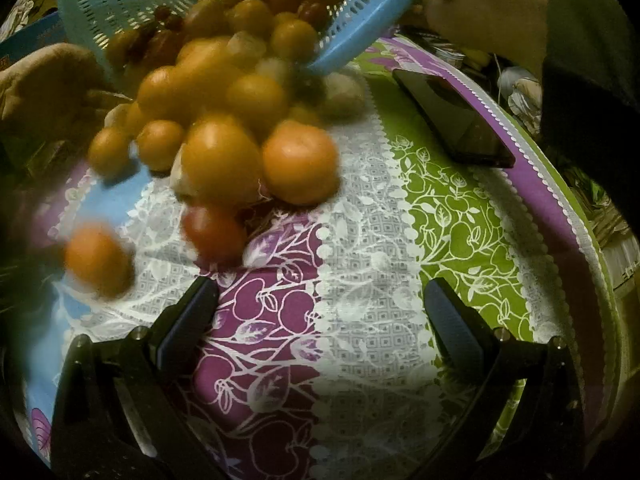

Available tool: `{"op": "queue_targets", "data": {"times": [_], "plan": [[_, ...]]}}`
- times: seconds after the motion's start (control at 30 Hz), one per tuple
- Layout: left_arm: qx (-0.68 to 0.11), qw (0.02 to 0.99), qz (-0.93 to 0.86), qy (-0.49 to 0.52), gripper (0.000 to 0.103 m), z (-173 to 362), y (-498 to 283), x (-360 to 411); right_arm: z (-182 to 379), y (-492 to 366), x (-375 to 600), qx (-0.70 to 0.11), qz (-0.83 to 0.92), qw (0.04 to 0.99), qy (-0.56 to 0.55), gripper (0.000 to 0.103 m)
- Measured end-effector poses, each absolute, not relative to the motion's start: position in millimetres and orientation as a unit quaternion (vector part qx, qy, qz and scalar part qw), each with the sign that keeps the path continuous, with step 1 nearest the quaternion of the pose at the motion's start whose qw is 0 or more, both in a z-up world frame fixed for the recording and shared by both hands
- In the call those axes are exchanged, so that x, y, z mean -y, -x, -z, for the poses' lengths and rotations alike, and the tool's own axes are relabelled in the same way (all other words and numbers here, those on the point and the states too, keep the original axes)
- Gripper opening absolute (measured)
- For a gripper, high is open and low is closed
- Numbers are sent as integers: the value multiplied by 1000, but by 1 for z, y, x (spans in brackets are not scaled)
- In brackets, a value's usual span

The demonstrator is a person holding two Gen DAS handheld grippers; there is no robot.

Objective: Organize fruits

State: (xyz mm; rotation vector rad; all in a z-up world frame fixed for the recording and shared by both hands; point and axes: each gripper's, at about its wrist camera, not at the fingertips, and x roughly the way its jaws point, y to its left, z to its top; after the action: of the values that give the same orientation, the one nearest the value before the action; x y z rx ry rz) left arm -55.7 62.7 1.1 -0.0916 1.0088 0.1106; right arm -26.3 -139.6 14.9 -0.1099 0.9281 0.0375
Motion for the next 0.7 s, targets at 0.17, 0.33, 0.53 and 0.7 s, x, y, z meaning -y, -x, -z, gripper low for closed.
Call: {"op": "queue_targets", "data": {"times": [0.17, 0.33, 0.53, 0.7], "plan": [[-482, 873, -53, 43, 103, -1, 49, -57, -14, 27, 140, -447, -19, 892, 54, 103], [-483, 873, -53, 42, 103, -1, 49, -57, -16, 27, 138, -448, -19, 892, 54, 103], [-483, 873, -54, 42, 103, -4, 48, -57, -16, 27, 139, -448, -19, 892, 54, 103], [-484, 873, -54, 41, 103, -5, 47, -58, -16, 27, 138, -449, -19, 892, 54, 103]]}}
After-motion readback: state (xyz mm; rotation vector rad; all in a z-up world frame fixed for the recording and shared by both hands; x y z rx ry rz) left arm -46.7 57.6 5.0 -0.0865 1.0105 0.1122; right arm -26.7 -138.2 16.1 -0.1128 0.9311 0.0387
